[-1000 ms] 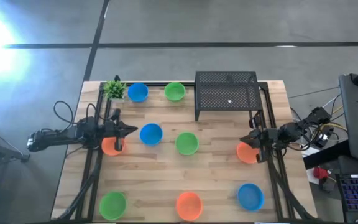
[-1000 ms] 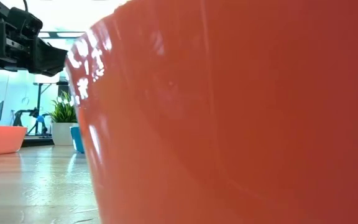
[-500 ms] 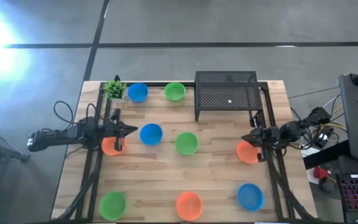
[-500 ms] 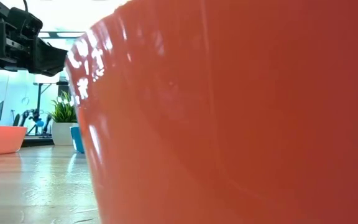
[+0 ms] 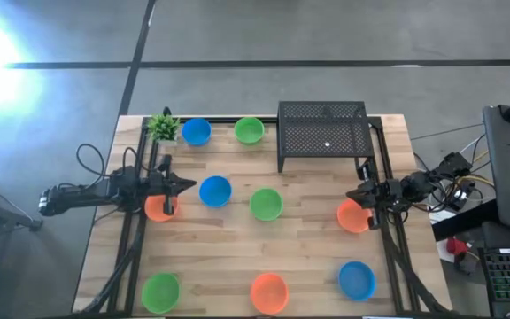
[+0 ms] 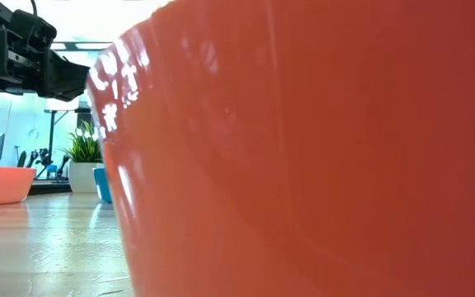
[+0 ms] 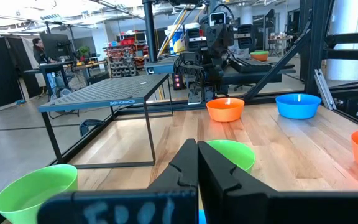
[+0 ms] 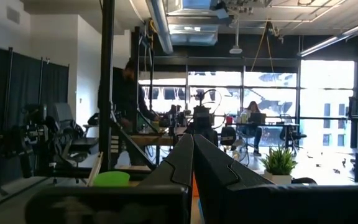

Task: Pick & Place Mini bowls
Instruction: Put the top right orange bowl on the shelf

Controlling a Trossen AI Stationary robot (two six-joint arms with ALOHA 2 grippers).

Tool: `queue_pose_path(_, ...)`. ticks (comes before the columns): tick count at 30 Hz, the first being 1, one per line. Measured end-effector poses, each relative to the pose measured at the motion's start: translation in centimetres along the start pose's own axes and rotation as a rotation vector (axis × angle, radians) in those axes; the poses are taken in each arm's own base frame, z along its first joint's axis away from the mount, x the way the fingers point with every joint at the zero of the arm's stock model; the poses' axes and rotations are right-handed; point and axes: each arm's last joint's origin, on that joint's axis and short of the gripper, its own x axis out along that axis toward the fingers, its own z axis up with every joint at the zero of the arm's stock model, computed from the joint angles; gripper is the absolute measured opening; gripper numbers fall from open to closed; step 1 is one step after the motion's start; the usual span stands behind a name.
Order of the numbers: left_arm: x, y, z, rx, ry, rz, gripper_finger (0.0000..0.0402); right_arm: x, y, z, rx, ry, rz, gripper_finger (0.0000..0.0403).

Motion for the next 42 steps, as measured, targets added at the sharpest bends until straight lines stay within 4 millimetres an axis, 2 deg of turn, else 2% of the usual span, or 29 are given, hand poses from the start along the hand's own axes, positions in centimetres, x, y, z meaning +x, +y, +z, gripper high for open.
queue_pose_path(21, 0.00, 0.00, -0.01, 0.000, 0.000, 0.000, 0.0000, -0.03, -0.40, -0.06, -0.082, 0.025, -0.137, 0.0008)
queue_pose_path(42, 0.00, 0.00, -0.01, 0.000, 0.000, 0.000, 0.0000, -0.03, -0.40, -0.05, -0.109, 0.027, -0.139, 0.0008)
